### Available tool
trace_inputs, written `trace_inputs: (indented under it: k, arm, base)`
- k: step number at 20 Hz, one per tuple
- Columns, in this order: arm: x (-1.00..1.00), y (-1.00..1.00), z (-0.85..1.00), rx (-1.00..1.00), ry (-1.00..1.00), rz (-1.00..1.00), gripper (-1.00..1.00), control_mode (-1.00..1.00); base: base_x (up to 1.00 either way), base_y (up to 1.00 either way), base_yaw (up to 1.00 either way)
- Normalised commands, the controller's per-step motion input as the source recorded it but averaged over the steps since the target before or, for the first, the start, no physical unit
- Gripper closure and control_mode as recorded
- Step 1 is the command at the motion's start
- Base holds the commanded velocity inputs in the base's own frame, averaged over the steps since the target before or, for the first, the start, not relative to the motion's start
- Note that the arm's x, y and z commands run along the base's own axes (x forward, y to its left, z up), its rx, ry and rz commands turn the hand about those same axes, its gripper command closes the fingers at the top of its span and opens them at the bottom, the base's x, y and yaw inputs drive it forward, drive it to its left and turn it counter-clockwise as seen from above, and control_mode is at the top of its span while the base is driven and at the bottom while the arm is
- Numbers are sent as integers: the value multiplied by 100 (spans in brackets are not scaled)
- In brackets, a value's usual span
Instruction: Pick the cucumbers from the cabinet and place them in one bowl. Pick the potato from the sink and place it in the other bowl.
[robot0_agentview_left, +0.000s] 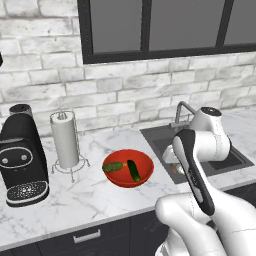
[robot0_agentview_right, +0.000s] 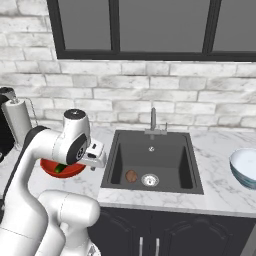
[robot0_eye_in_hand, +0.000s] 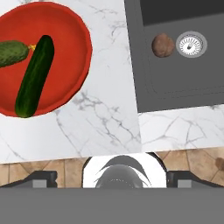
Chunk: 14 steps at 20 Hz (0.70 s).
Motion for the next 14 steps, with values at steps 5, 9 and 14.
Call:
trace_inputs:
  k: [5,9,14]
  arm:
    - [0,0,0,0,0,0,-100,100]
    - [0,0,0,0,0,0,-100,100]
    - [0,0,0,0,0,0,-100,100]
  base:
    - [-25,3,1]
    - [-86,-32,0]
    - [-26,-64,0]
